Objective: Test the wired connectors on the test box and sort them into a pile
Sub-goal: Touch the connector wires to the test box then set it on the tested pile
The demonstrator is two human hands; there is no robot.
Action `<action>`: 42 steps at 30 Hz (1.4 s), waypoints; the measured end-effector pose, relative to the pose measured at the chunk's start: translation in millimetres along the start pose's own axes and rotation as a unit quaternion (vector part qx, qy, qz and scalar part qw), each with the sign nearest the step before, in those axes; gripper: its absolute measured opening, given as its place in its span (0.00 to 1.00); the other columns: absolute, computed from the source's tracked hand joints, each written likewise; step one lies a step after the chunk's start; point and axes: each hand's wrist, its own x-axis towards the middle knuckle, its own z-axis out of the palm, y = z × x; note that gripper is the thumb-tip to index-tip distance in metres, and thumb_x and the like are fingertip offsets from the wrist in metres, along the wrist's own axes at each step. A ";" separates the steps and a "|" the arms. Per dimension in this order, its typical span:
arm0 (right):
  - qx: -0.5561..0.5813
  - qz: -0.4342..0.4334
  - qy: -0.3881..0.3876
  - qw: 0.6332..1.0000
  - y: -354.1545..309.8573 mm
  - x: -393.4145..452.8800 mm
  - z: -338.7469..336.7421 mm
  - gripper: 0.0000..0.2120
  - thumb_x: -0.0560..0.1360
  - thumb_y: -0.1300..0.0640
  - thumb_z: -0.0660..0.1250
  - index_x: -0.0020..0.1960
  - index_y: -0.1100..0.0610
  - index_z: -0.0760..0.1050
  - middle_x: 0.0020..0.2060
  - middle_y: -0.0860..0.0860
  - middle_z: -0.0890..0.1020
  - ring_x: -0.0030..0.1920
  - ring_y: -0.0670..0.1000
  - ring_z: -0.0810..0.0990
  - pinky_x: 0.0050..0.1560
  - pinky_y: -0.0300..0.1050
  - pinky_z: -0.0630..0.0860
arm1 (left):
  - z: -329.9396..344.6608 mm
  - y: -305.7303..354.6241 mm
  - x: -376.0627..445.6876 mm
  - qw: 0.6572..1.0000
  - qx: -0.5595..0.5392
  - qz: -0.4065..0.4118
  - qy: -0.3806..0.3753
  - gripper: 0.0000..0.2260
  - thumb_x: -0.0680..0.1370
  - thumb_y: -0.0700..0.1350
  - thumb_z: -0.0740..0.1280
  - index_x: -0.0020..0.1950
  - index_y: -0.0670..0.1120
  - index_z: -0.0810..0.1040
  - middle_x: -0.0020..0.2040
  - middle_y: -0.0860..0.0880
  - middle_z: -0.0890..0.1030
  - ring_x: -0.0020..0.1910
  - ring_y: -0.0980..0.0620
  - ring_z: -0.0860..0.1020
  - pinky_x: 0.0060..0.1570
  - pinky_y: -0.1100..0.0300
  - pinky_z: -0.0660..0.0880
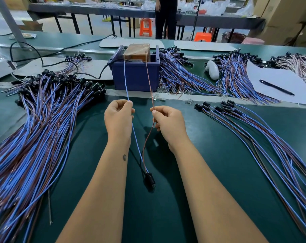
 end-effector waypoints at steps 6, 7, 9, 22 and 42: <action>0.002 -0.004 -0.002 1.000 1.5 0.2 0.5 0.10 0.77 0.61 0.65 0.42 0.48 0.80 0.30 0.43 0.78 0.30 0.44 0.74 0.36 0.38 0.73 | -0.3 -0.6 0.5 1.000 0.002 0.000 -0.005 0.04 0.78 0.43 0.66 0.44 0.48 0.78 0.35 0.54 0.78 0.32 0.60 0.74 0.32 0.71 0.71; 0.004 -0.004 -0.002 1.000 1.7 0.3 0.5 0.10 0.77 0.61 0.65 0.42 0.48 0.80 0.30 0.43 0.78 0.30 0.44 0.74 0.36 0.38 0.73 | -0.3 -0.7 0.5 1.000 0.002 0.001 -0.005 0.04 0.78 0.43 0.66 0.44 0.48 0.78 0.35 0.54 0.78 0.32 0.60 0.74 0.32 0.72 0.71; 0.004 -0.005 -0.002 1.000 2.2 0.6 0.6 0.09 0.77 0.61 0.65 0.43 0.48 0.80 0.30 0.43 0.78 0.31 0.44 0.74 0.36 0.38 0.73 | -0.6 -0.8 0.8 1.000 0.003 0.002 -0.005 0.04 0.78 0.43 0.66 0.44 0.48 0.78 0.35 0.54 0.78 0.32 0.60 0.74 0.32 0.72 0.71; -0.005 -0.011 -0.006 1.000 2.0 0.6 -0.4 0.09 0.77 0.60 0.65 0.44 0.48 0.79 0.32 0.44 0.79 0.33 0.45 0.75 0.39 0.40 0.74 | -1.1 -1.0 6.1 1.000 0.003 0.001 0.000 0.04 0.79 0.43 0.66 0.45 0.47 0.78 0.36 0.53 0.78 0.32 0.60 0.74 0.32 0.72 0.71; -0.014 -0.011 -0.009 1.000 1.5 0.0 -0.9 0.07 0.78 0.60 0.65 0.49 0.51 0.81 0.33 0.43 0.79 0.34 0.44 0.76 0.39 0.39 0.73 | -0.7 -2.4 12.4 1.000 0.013 -0.008 0.008 0.04 0.79 0.44 0.65 0.45 0.50 0.78 0.30 0.56 0.80 0.30 0.60 0.74 0.37 0.64 0.72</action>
